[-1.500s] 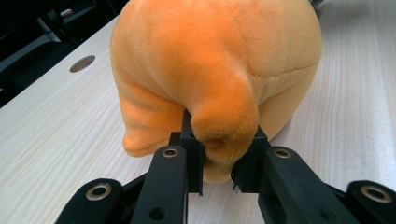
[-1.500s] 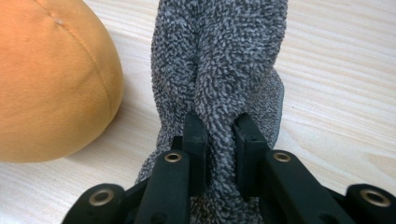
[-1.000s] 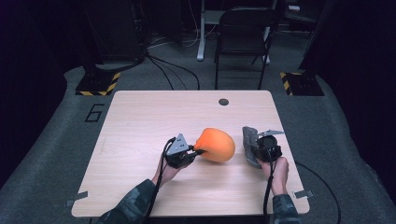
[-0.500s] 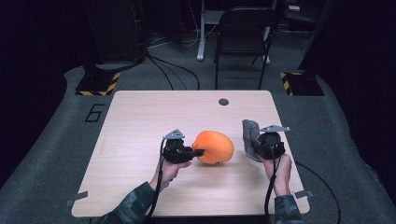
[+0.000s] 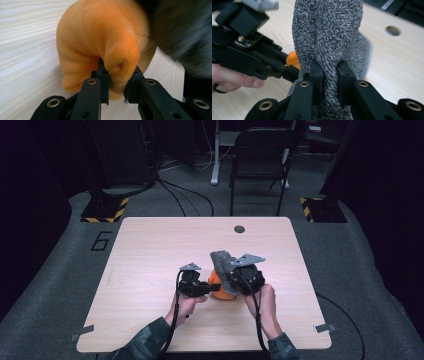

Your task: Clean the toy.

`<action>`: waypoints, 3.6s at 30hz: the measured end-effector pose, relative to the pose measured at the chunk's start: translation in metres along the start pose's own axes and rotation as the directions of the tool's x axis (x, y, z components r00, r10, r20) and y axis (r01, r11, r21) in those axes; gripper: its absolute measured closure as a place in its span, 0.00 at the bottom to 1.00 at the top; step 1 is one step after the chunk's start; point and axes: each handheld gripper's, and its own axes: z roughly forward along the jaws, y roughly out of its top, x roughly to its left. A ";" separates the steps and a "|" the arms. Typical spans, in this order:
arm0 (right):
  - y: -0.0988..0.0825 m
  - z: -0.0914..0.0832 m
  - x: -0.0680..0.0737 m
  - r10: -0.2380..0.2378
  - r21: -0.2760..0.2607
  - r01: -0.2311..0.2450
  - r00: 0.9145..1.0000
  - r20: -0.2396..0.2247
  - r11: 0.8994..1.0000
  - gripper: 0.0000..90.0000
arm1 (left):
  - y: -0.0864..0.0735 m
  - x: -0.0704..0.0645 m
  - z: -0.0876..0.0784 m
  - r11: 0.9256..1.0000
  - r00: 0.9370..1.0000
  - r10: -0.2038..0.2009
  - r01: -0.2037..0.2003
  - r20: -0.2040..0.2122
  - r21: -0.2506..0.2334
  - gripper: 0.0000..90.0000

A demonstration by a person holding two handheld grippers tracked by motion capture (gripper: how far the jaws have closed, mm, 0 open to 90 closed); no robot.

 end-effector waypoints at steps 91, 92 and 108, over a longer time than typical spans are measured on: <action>-0.089 0.065 -0.094 0.185 0.293 -0.221 0.972 0.146 0.930 0.85 | -0.010 0.003 0.012 0.994 0.993 0.105 -0.103 0.043 -0.047 0.82; -0.088 0.062 -0.096 0.176 0.286 -0.212 0.973 0.148 0.935 0.85 | -0.010 0.002 0.012 0.994 0.994 0.105 -0.103 0.040 -0.046 0.82; -0.012 -0.002 -0.008 0.025 -0.077 -0.031 0.997 -0.071 0.997 0.85 | -0.010 0.000 0.012 0.992 0.992 0.120 -0.119 0.027 -0.049 0.82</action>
